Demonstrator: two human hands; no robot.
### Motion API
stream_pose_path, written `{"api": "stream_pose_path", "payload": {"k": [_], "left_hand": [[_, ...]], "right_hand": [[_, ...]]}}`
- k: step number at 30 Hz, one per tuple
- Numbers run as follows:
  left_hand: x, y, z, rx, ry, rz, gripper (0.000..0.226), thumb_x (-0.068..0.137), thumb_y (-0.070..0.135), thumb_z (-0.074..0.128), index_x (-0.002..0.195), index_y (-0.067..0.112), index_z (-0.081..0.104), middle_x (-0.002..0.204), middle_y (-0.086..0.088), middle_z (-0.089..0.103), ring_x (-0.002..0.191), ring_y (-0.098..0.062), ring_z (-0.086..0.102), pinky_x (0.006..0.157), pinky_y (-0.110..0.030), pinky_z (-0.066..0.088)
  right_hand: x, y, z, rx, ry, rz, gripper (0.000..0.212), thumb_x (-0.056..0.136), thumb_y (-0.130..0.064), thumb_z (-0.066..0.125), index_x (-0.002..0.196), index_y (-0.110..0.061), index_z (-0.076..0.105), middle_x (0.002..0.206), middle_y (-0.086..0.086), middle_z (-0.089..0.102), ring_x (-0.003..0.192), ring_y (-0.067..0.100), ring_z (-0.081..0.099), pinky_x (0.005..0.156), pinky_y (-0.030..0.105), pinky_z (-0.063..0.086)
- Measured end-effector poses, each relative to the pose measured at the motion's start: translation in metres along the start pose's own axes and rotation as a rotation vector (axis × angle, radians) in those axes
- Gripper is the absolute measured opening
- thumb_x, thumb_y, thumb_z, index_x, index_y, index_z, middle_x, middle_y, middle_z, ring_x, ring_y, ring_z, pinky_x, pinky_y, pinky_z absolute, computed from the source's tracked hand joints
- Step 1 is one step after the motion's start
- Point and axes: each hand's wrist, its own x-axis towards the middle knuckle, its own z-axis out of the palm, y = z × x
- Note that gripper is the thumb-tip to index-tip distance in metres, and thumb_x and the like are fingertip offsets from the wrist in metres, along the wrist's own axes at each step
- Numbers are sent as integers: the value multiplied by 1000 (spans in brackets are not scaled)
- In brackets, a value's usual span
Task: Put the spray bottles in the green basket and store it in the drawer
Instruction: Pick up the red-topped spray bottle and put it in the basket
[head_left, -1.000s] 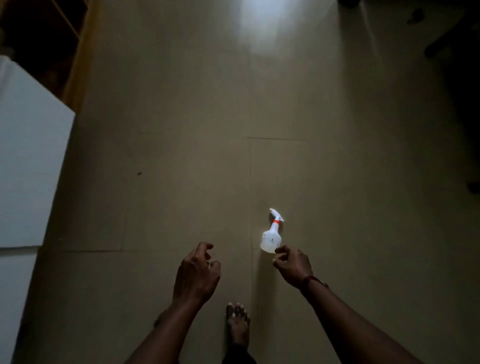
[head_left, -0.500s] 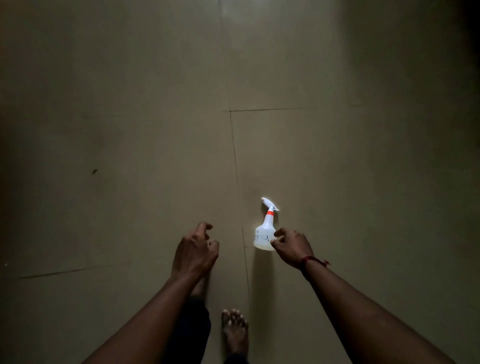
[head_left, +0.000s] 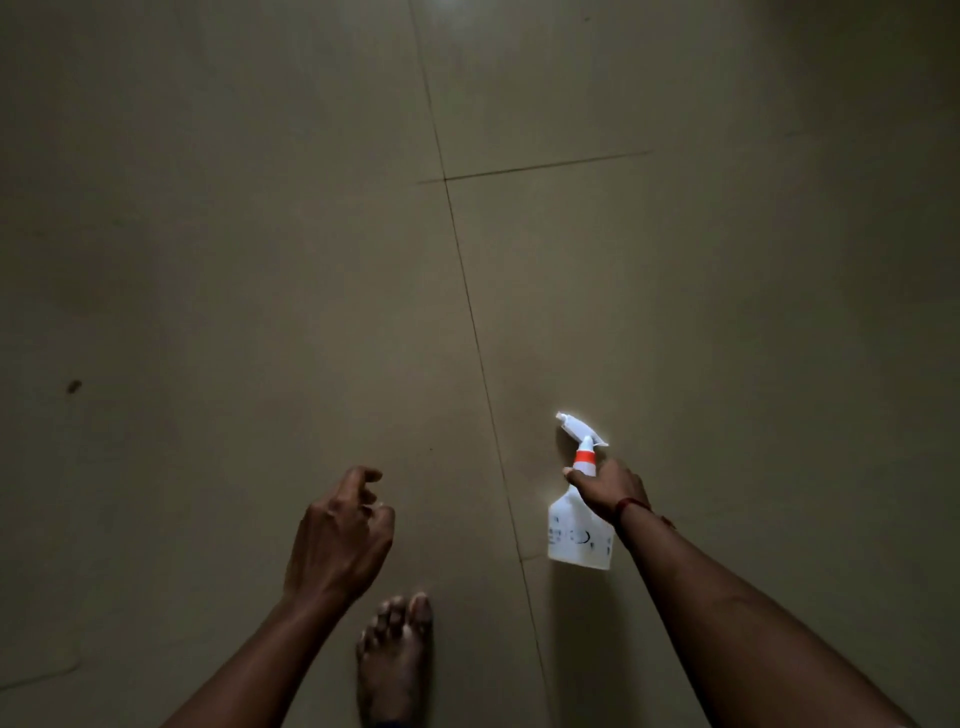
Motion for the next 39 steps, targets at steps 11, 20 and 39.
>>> {"api": "stream_pose_path", "payload": {"k": [11, 20, 39], "left_hand": [[-44, 28, 27, -85, -64, -39, 35, 80, 20, 61, 116, 19, 61, 98, -5, 71, 85, -24, 67, 74, -34, 54], [-122, 102, -82, -192, 131, -66, 36, 78, 15, 62, 114, 14, 60, 104, -11, 67, 90, -27, 65, 76, -33, 50], [-440, 23, -381, -290, 624, -435, 35, 79, 27, 62, 112, 19, 59, 110, -6, 65, 95, -25, 61, 71, -30, 42]], "right_hand": [[-25, 0, 29, 192, 25, 5, 38, 76, -30, 71, 109, -13, 62, 104, 11, 69, 96, 31, 65, 80, 35, 51], [-208, -34, -50, 562, -143, -273, 14, 82, -32, 72, 91, -22, 69, 92, 1, 74, 87, 20, 70, 74, 33, 55], [-653, -96, -29, 498, -366, -651, 20, 81, -10, 74, 96, -22, 68, 98, 1, 74, 98, 21, 67, 86, 41, 54]]}}
